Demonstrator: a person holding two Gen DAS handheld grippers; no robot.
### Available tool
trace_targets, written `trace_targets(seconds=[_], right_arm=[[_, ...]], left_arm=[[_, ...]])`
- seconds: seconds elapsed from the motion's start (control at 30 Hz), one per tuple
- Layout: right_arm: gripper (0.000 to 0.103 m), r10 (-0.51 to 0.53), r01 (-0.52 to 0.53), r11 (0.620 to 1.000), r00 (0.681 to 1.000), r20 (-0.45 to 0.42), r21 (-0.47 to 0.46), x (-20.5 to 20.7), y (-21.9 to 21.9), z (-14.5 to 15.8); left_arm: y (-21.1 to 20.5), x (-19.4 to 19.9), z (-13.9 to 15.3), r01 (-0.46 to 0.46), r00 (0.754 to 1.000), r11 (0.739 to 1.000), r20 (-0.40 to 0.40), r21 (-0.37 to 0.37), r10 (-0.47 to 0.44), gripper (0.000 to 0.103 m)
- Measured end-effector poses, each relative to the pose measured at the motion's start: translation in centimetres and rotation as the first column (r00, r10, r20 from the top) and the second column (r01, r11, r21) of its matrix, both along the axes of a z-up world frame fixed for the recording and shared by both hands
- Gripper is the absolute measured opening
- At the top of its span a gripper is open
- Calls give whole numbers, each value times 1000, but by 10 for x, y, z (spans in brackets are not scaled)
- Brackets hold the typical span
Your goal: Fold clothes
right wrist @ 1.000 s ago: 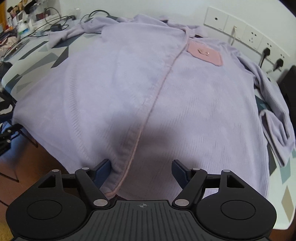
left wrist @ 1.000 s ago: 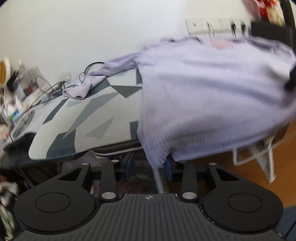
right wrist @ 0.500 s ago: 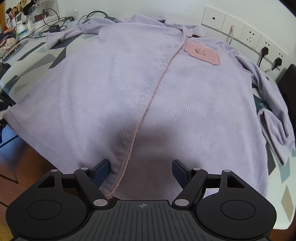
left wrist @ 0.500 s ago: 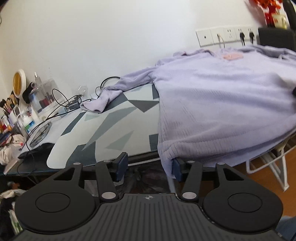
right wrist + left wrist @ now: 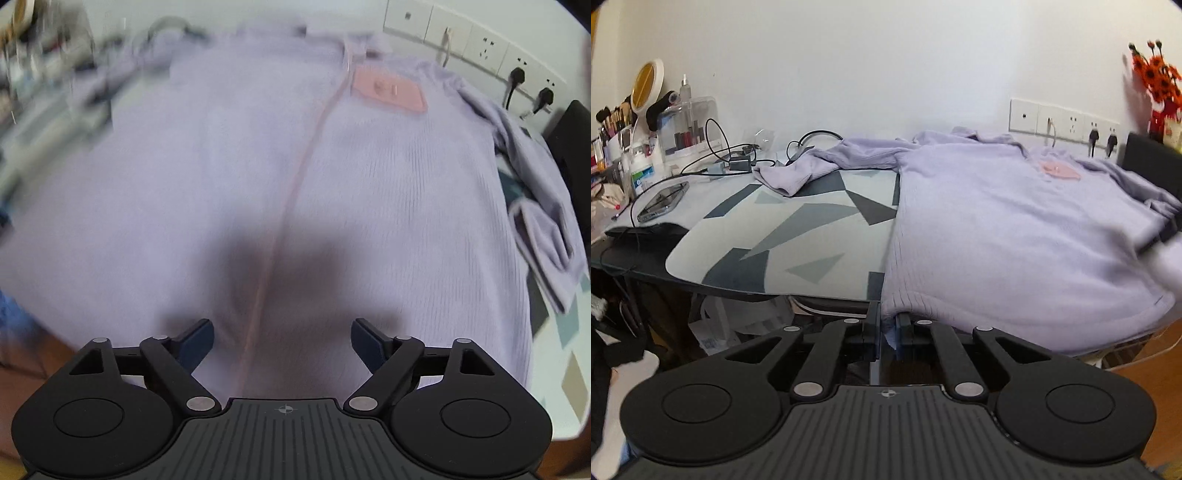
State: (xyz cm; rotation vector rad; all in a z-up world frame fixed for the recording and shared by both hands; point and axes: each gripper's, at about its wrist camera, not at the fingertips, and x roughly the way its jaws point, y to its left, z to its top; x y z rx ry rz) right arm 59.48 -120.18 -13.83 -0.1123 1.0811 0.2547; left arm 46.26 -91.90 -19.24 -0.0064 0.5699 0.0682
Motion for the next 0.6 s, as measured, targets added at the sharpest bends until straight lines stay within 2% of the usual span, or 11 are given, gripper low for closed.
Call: trace_targets(seconds=[0.03,0.13,0.23,0.33,0.43,0.6], right_arm=[[87,-23,22,999,999,29,26,11,0,15],[86,-75,64,993,991,107,102,46,1,59],[82,-48,25,991,984,172,129,87,22,96],[82,33,-61,992,969,246,110,127,63,114],[83,95,-124,989,950,299,80,172,111,110],[83,268,-272,962,936,226,-12,247,209,50]], left_arm=[[1,-1,1,-10,1000,1000,13,-14,10,8],[6,-3,5,-38,998,997,47,-62,41,8],[7,-6,8,-66,995,993,63,-102,72,8],[5,-4,5,-111,992,984,45,-141,118,8],[7,1,-3,-163,986,969,0,-185,166,8],[14,7,-12,-228,973,949,-72,-218,218,8]])
